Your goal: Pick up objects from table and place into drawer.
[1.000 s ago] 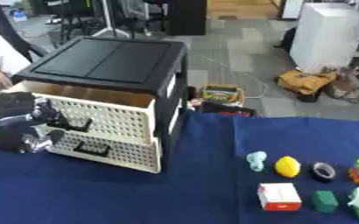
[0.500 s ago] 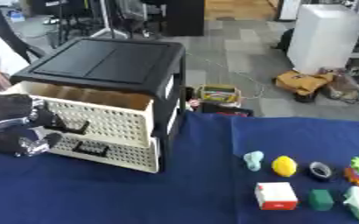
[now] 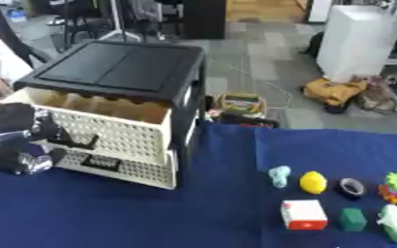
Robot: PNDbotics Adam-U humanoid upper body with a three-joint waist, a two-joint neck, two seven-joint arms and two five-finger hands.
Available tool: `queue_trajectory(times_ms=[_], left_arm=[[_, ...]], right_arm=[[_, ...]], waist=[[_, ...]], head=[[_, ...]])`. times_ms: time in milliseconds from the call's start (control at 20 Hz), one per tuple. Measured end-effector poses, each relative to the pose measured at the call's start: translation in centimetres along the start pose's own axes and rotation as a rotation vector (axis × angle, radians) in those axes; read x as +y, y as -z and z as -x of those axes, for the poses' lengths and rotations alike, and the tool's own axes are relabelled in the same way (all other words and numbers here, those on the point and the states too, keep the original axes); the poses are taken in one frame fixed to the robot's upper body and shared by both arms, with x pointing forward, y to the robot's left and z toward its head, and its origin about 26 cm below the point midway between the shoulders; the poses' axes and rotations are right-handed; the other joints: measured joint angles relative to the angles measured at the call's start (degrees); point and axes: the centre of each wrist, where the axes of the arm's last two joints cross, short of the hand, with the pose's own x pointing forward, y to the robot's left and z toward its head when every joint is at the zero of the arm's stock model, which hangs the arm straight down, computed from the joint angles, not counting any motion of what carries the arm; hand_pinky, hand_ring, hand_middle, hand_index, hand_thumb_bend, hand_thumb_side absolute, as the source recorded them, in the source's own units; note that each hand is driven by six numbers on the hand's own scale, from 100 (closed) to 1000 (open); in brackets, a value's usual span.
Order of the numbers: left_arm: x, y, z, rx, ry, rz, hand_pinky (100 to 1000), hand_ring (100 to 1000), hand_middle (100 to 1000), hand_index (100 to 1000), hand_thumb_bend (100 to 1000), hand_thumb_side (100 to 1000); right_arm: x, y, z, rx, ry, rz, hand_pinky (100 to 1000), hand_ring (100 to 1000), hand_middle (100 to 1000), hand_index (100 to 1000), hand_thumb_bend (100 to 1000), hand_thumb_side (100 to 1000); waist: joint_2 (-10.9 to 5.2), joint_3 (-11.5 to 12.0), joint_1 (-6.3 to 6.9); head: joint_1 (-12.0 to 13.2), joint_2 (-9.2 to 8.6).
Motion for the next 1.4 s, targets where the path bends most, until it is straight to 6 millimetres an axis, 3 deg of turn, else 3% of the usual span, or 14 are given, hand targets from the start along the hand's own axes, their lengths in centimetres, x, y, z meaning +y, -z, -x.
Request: queue_trajectory(times_ms=[450,1400], left_arm=[[-0.2,0.1,-0.4,-0.024,-0.001,-0.003,100,100,100,707,100,1000],[-0.6,-2.7,-1.4,-0.104,0.065,-0.003,100,100,100,699,100,1000]], right_arm=[[0.0,0.0,0.0,0.001,0.005,0.001,724,712,457,848,100,1000],[0.1,0.1,-0.1,-0.006,0.009,0.003,728,714,458,848,100,1000]], waist=[[-0.51,0.4,-0.21],[-0.21,-0.1,0.06]], head=[[-1.0,0.43],[-1.7,0.29]])
